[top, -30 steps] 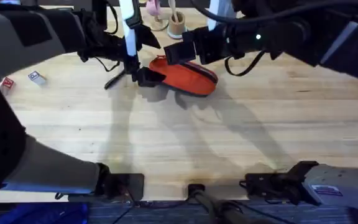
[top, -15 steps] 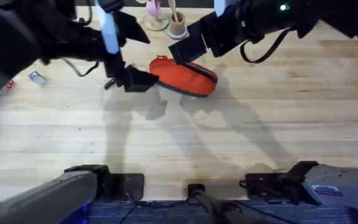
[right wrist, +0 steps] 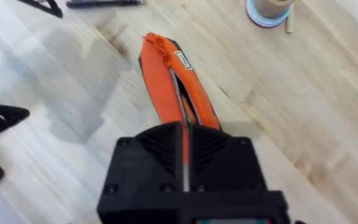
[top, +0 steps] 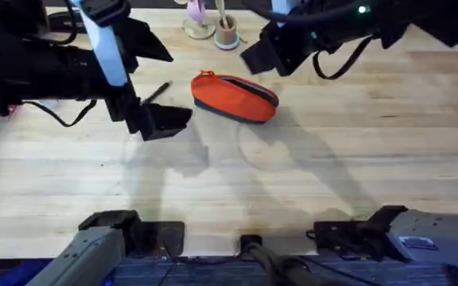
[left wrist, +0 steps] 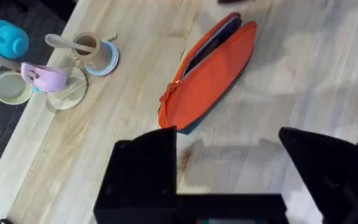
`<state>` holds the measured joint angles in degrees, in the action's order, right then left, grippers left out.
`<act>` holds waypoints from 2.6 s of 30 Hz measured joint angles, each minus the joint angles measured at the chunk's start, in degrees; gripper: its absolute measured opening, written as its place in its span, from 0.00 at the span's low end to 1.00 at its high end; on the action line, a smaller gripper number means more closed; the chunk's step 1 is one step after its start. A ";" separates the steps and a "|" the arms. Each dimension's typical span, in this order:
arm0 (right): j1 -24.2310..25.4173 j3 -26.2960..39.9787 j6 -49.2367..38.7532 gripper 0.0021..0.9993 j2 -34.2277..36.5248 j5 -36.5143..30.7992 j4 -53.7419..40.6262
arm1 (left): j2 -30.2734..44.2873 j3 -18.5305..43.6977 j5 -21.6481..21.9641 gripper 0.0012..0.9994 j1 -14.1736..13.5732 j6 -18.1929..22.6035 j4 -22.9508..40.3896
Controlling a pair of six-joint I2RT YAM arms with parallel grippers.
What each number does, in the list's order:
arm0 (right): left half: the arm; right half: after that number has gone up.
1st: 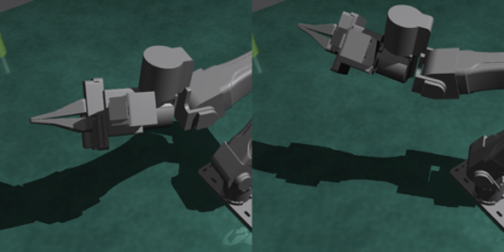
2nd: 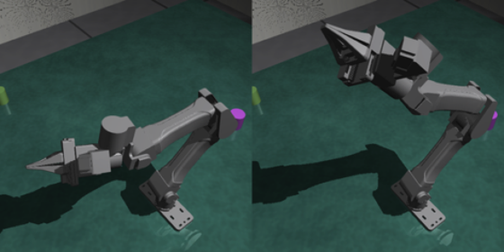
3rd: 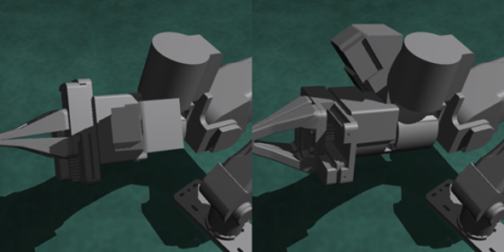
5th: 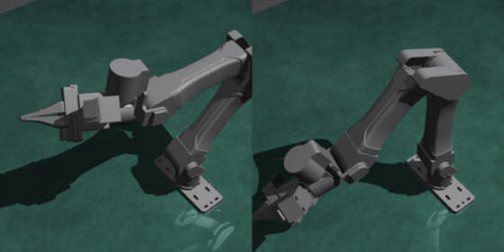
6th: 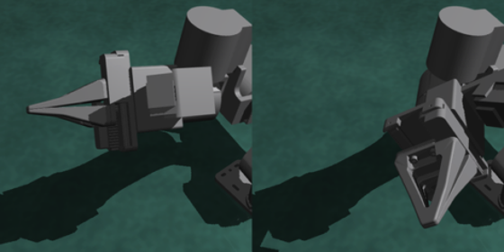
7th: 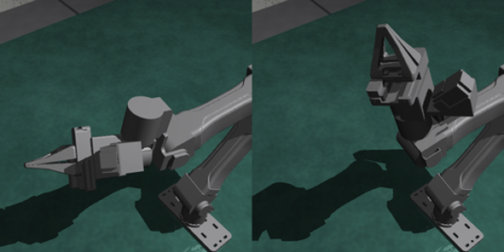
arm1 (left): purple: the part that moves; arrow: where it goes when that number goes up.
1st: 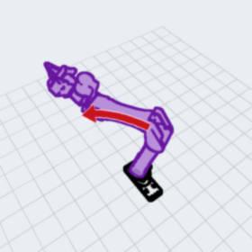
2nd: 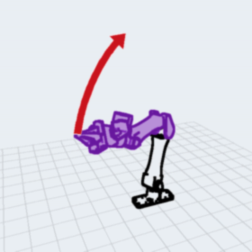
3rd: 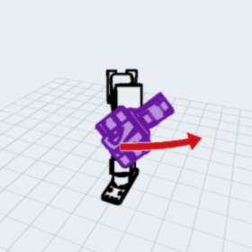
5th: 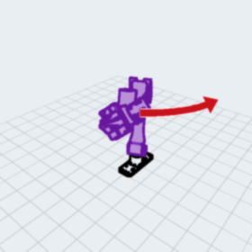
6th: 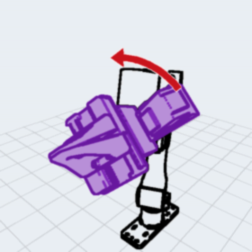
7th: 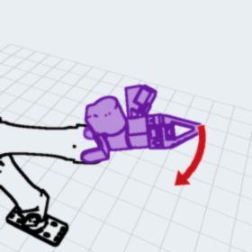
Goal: Unzip the bag, pick up the pens from the table one at a time and place them inside, then zip the bag closed.
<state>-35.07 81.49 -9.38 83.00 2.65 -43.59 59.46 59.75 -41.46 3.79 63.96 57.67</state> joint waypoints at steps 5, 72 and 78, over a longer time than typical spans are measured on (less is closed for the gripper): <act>0.00 0.00 -4.79 0.03 0.00 -0.82 -0.02 | 0.00 0.00 0.58 0.99 0.00 -0.11 -0.02; 0.28 0.20 -14.93 0.66 23.08 -1.73 1.36 | 0.00 0.00 0.62 0.99 0.00 -0.13 0.00; 0.28 0.20 -15.27 1.00 23.08 -1.82 1.22 | 0.00 0.00 0.65 0.99 0.00 -0.13 -0.01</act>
<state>-34.79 81.69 -24.64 106.08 0.83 -42.38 59.46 59.75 -40.82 3.79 63.83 57.66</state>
